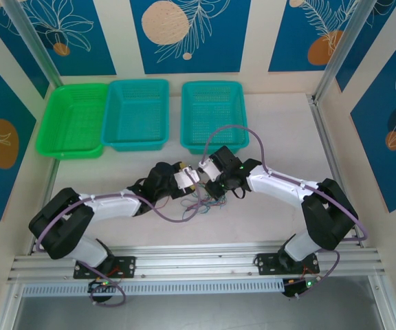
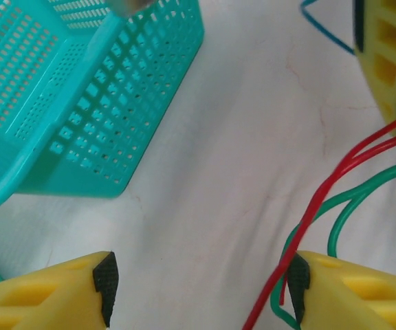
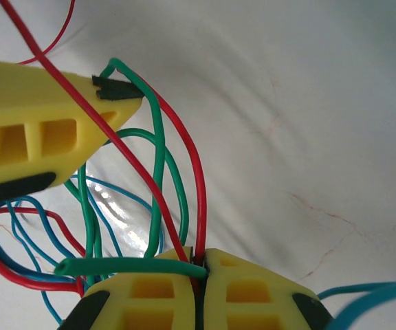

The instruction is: Untangle the cables

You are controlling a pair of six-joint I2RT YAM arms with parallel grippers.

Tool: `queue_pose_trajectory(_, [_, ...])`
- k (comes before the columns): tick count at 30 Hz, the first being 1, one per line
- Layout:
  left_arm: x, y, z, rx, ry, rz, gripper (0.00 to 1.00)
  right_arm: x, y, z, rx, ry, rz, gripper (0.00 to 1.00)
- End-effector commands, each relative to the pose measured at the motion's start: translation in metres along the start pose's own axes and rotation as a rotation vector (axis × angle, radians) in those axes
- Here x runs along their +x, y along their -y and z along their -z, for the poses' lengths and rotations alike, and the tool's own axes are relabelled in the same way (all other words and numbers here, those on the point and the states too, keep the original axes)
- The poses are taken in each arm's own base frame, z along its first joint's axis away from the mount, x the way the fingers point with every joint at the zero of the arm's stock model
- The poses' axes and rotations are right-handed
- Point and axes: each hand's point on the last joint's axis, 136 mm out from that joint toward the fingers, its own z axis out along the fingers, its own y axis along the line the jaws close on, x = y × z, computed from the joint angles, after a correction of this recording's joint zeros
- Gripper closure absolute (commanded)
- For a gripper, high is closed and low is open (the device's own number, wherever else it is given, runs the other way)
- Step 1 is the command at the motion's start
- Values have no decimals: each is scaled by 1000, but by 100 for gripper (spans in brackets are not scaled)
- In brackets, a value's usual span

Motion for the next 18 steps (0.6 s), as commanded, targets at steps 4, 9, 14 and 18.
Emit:
queue_pose_trajectory(4, [-13,7,6,57,54,-38,56,-4,0,6,5,10,-1,100])
queue_pose_trajectory(9, [-7,6,14,44,32,-51,95,1,5,5,26,1,-24,100])
queue_pose_trajectory(14, [-9,4,21,38,36,-33,100,2,18,3,86,-2,-64,100])
queue_pose_trajectory(18, [-23,-14,30,-36,85,60,100,4,47,-4,225,-17,-238,97])
